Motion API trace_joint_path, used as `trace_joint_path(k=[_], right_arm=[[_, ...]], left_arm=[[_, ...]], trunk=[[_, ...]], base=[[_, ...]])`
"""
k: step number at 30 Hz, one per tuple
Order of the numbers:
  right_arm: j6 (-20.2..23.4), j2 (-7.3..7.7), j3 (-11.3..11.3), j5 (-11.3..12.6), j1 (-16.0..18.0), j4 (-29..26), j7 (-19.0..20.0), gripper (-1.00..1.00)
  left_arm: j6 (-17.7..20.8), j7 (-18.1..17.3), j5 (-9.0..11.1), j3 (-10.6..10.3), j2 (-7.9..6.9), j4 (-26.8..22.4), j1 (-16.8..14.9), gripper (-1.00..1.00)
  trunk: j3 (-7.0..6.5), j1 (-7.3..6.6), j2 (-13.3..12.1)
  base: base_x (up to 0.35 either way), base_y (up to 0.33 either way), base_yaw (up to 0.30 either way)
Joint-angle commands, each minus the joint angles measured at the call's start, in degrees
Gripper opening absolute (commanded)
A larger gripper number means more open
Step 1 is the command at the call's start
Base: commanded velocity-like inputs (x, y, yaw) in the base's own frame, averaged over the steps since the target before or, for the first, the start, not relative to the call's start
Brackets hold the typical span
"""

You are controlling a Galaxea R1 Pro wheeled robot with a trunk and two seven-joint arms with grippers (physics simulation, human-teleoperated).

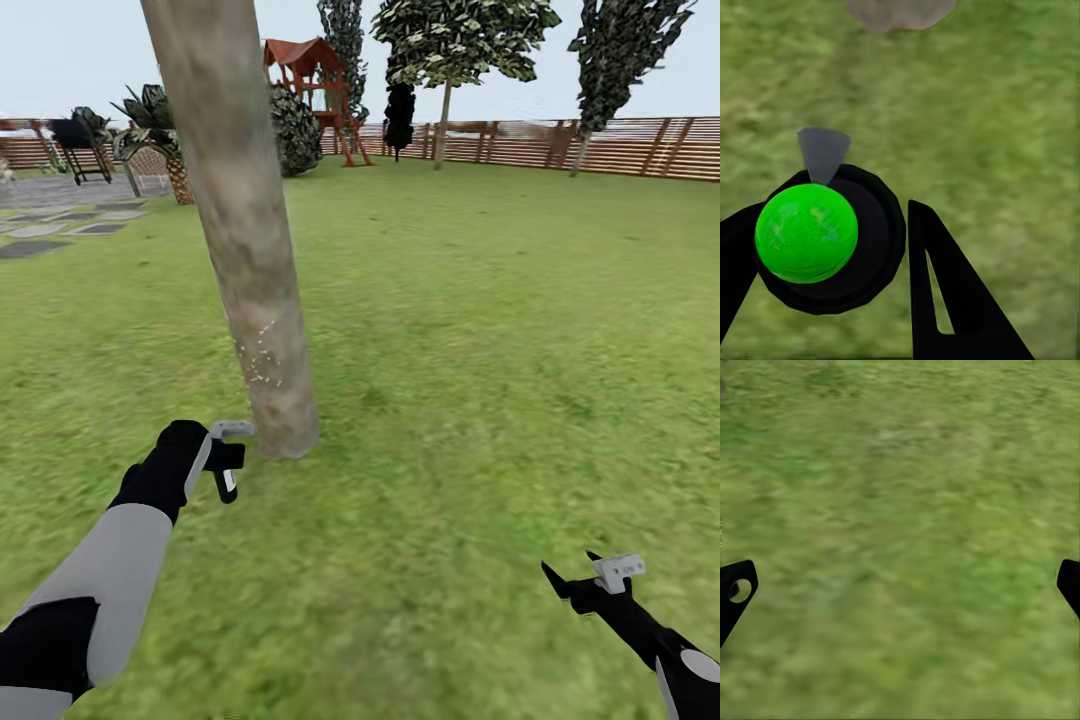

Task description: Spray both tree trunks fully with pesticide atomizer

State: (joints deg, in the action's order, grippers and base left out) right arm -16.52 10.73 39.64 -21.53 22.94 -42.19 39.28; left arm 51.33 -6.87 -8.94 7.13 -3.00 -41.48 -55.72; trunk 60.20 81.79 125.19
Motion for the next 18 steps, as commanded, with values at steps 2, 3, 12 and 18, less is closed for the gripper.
trace_joint_path(k=[2, 3, 12, 18], right_arm=[[0.00, 0.00, 0.00, 0.00, 0.00, 0.00, 0.00, 1.00], [0.00, -0.01, 0.00, 0.00, 0.00, 0.00, -0.01, 1.00], [0.00, 0.01, 0.00, 0.00, 0.00, 0.00, -0.01, 1.00], [0.00, 0.07, 0.00, 0.00, 0.00, 0.00, 0.00, 1.00]], left_arm=[[0.00, 0.01, 0.05, 0.04, 0.01, 0.00, 0.00, -1.00], [0.00, 0.01, 0.06, 0.04, 0.01, -0.03, 0.00, -1.00], [0.00, 0.01, 0.07, 0.08, 0.01, -0.08, 0.00, -1.00], [0.00, 0.01, 0.07, 0.04, 0.06, -0.07, 0.00, -1.00]], trunk=[[0.00, 0.00, 0.00], [0.00, 0.00, 0.00], [0.00, 0.00, 0.00], [0.00, 0.00, 0.00]], base=[[0.031, -0.270, 0.276], [0.124, -0.258, 0.260], [0.192, -0.230, 0.042], [-0.003, -0.261, 0.073]])
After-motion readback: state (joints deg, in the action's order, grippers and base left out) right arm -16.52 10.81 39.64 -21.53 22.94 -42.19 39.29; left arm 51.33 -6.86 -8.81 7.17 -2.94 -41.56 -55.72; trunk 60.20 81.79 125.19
